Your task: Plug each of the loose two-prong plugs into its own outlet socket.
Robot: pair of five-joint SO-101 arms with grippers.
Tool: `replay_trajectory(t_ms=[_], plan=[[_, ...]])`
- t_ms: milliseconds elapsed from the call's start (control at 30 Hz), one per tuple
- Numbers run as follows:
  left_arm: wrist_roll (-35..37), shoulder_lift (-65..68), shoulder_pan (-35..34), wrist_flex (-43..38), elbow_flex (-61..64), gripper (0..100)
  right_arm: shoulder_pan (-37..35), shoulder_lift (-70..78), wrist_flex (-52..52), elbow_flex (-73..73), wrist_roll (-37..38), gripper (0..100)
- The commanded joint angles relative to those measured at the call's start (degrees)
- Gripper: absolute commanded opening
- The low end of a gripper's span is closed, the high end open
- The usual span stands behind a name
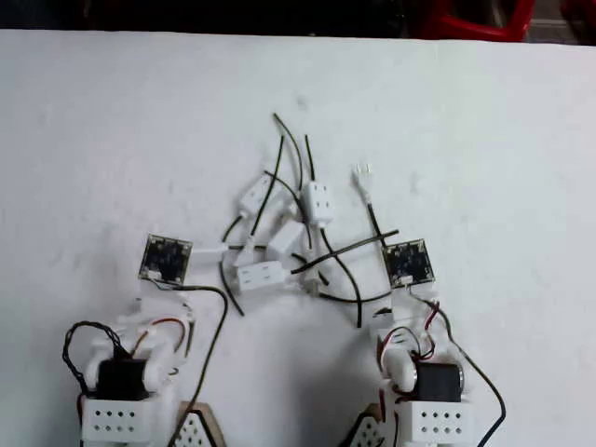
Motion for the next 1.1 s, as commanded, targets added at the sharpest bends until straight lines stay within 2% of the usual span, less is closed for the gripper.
replay_trajectory(t_ms=[0,433,633,767,900,967,1067], plan=[[-0.5,-0.7,0.7,0.4,-0.3,2,0.7,-0.2,0.4,0.5,0.2,1.9],[-0.7,-0.7,0.7,0.3,-1.0,2,0.6,-0.2,0.4,0.5,0.1,2.0],[-0.8,-0.7,0.7,-4.0,-4.0,2,1.0,-0.2,0.5,-0.6,0.5,2.1],[-0.8,-0.7,0.6,-5.2,-4.3,2,6.6,-0.2,-1.1,-4.1,0.7,2.1],[-0.9,-0.7,-3.7,-5.2,-4.4,2,8.7,-0.2,-7.2,-4.9,10.3,2.1],[-3.8,-0.7,-5.9,-5.2,-4.5,2,9.7,-0.2,-10.3,-5.4,11.4,2.1],[-12.3,-0.7,-9.2,-5.2,-4.5,2,10.0,0.2,-11.8,-9.5,11.4,2.1]])
